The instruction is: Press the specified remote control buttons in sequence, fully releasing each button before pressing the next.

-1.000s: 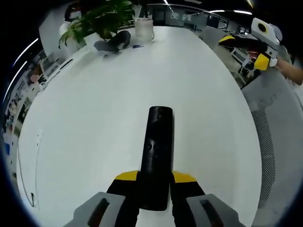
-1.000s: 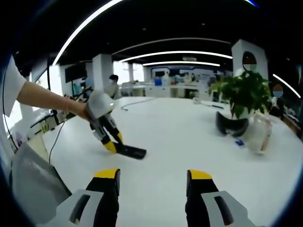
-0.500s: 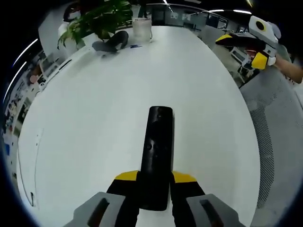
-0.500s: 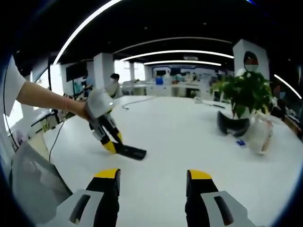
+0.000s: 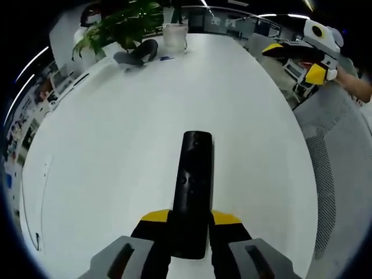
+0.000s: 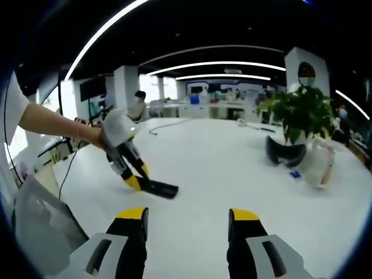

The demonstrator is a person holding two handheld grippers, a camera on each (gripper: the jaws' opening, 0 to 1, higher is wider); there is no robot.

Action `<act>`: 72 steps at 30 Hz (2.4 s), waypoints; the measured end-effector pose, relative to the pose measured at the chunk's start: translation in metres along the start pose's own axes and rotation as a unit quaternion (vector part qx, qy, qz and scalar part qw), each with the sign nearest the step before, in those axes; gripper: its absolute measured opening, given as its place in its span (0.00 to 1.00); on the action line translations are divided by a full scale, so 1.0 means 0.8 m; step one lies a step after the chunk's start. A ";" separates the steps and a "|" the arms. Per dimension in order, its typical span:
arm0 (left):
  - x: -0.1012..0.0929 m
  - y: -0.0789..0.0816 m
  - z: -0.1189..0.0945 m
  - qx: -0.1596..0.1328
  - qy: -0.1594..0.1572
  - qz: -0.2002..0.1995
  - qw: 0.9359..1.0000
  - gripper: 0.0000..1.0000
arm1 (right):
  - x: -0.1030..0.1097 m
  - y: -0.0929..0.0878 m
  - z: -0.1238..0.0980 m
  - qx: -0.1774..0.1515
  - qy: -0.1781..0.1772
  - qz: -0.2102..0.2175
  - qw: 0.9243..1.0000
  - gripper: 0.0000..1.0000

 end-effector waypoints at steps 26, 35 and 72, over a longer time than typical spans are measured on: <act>-0.018 -0.006 -0.001 -0.005 -0.002 0.003 1.000 0.24 | 0.004 -0.001 0.001 0.002 0.012 -0.001 1.000 0.53; -0.026 -0.008 -0.001 -0.003 -0.001 0.006 1.000 0.24 | 0.007 -0.002 0.003 0.006 0.020 -0.001 1.000 0.53; -0.054 -0.016 -0.001 -0.013 -0.006 0.016 1.000 0.24 | 0.020 -0.008 0.010 0.026 0.066 -0.014 0.997 0.50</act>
Point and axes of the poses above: the point that each gripper's makers call its tool centre point, and the gripper's own axes: z roughly forward along the fingers, x roughly to its left, y roughly out of its top, the point moved 6 cm from there along -z, roughly backward along the fingers, and after that the axes turned 13 degrees about -z, right-handed, at the moved point
